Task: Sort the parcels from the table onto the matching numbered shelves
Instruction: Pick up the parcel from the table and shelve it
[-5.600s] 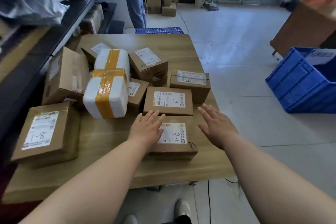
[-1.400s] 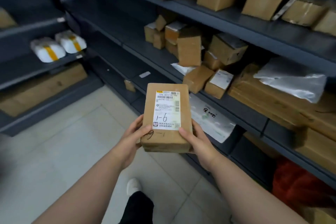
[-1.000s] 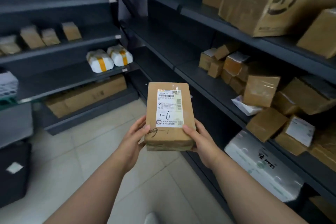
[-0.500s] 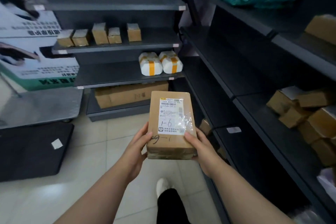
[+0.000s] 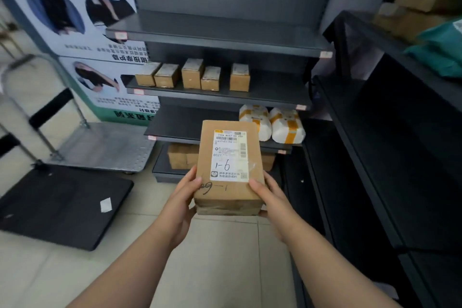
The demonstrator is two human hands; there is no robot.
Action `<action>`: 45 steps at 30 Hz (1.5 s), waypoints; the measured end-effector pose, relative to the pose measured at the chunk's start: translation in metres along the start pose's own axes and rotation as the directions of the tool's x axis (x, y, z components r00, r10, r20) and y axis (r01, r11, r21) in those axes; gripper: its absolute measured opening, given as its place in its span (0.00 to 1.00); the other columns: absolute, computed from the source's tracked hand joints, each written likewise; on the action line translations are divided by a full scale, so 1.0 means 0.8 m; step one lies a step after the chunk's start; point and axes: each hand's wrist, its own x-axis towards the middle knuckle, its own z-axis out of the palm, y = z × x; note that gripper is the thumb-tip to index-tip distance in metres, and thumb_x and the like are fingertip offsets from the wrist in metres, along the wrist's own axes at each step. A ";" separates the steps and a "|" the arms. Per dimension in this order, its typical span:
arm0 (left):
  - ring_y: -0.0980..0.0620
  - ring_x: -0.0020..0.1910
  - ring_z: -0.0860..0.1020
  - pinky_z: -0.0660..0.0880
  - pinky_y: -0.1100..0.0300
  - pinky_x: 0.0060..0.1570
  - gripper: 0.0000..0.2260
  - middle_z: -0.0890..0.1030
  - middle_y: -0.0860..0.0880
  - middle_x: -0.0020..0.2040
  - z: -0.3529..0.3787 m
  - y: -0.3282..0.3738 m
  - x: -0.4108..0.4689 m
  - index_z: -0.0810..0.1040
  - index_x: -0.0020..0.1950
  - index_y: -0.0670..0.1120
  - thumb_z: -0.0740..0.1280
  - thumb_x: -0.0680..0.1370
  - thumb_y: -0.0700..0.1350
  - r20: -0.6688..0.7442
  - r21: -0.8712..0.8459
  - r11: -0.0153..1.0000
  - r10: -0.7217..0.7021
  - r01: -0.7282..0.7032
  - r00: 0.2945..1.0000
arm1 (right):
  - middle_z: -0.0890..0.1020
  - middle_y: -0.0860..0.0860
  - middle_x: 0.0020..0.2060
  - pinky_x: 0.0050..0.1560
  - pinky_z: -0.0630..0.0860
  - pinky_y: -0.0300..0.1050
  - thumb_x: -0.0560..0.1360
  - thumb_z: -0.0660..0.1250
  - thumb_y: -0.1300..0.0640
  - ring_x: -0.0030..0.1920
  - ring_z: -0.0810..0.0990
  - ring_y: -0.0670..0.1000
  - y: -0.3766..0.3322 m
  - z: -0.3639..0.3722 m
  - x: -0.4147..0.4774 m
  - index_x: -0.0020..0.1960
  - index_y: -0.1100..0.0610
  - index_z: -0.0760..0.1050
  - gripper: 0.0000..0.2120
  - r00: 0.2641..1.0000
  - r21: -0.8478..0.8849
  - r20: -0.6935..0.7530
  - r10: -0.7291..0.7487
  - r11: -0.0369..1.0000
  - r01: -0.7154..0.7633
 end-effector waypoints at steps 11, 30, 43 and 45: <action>0.51 0.67 0.73 0.68 0.51 0.62 0.27 0.78 0.54 0.64 -0.061 0.060 0.103 0.70 0.71 0.58 0.66 0.71 0.56 -0.096 -0.081 0.994 0.065 -0.073 0.993 | 0.77 0.45 0.61 0.65 0.72 0.50 0.77 0.65 0.50 0.57 0.77 0.45 -0.063 0.082 0.130 0.75 0.46 0.61 0.28 0.996 -0.106 0.086 0.027 0.994 -0.018; 0.57 0.60 0.78 0.76 0.64 0.51 0.28 0.80 0.53 0.62 -0.182 0.343 0.315 0.67 0.74 0.53 0.63 0.74 0.54 0.030 -0.048 0.910 0.413 -0.411 0.910 | 0.76 0.44 0.62 0.66 0.71 0.54 0.74 0.64 0.43 0.63 0.75 0.47 -0.239 0.310 0.339 0.72 0.44 0.65 0.27 0.924 -0.057 0.008 -0.383 0.922 0.383; 0.58 0.61 0.77 0.73 0.61 0.57 0.19 0.80 0.55 0.61 -0.171 0.444 0.453 0.69 0.72 0.54 0.55 0.82 0.54 -0.057 -0.013 0.917 0.397 -0.398 0.916 | 0.79 0.42 0.57 0.53 0.73 0.40 0.80 0.57 0.45 0.56 0.77 0.43 -0.357 0.342 0.482 0.70 0.46 0.69 0.19 0.891 -0.155 -0.008 -0.454 0.881 0.448; 0.57 0.61 0.77 0.72 0.60 0.58 0.18 0.81 0.56 0.60 -0.167 0.464 0.476 0.70 0.71 0.56 0.55 0.82 0.55 -0.058 0.034 0.919 0.394 -0.393 0.917 | 0.79 0.42 0.55 0.51 0.74 0.41 0.80 0.57 0.44 0.55 0.77 0.43 -0.375 0.345 0.507 0.68 0.45 0.70 0.17 0.896 -0.162 0.004 -0.444 0.884 0.439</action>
